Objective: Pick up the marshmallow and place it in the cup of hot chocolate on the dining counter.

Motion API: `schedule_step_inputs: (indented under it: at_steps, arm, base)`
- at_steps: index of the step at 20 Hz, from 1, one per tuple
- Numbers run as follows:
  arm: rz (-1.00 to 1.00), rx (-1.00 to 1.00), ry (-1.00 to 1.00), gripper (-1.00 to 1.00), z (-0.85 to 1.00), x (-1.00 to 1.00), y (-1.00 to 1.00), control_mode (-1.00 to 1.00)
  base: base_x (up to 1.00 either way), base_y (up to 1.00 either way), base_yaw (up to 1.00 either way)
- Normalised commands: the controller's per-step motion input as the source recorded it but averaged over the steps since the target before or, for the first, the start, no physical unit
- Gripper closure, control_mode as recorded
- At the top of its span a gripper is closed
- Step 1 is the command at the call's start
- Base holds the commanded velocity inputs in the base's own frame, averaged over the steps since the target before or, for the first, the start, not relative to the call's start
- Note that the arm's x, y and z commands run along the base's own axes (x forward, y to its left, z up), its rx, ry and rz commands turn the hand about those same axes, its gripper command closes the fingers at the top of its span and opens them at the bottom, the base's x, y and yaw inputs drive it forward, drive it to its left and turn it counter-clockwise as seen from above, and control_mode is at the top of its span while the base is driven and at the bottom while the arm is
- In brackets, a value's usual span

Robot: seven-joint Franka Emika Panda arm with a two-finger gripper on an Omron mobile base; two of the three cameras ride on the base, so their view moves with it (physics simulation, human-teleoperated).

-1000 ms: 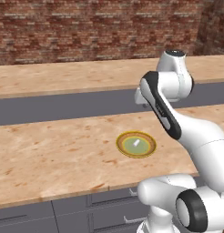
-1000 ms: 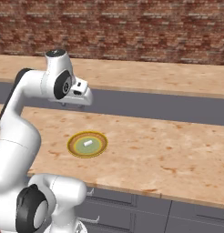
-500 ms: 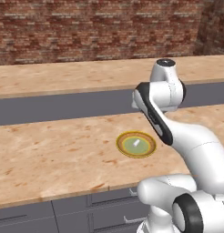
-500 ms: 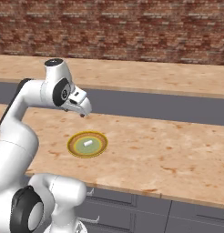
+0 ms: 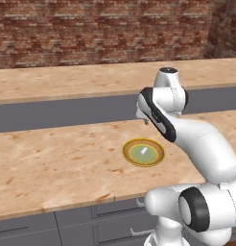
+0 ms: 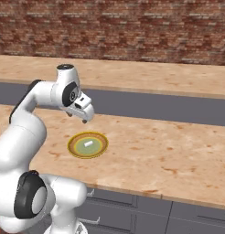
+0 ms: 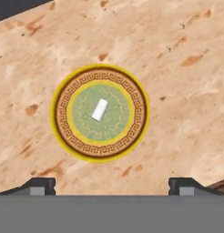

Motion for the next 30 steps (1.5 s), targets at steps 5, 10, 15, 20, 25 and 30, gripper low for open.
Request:
schedule_step_inputs:
  at_steps: [5,10,15,20,25,30]
  arm:
    - [0.00,0.09,0.28,-1.00,-0.18,0.54,0.00,-1.00]
    - [-0.04,0.00,0.15,-1.00,-0.39,0.27,0.00,-1.00]
    - [-0.03,0.00,0.05,-1.00,-0.43,0.11,0.00,-1.00]
    - [-0.01,0.00,0.00,-1.00,-0.44,0.00,0.00,-1.00]
    - [0.00,0.00,-0.04,-1.00,-0.44,0.00,0.00,-1.00]
    - [0.00,0.00,-0.02,-1.00,-0.30,0.00,0.00,-1.00]
  base:
    - [0.00,0.00,0.00]
    - [0.00,0.00,0.00]
    - [0.00,0.00,0.00]
    - [0.00,0.00,0.00]
    - [0.00,0.00,0.00]
    - [0.00,0.00,0.00]
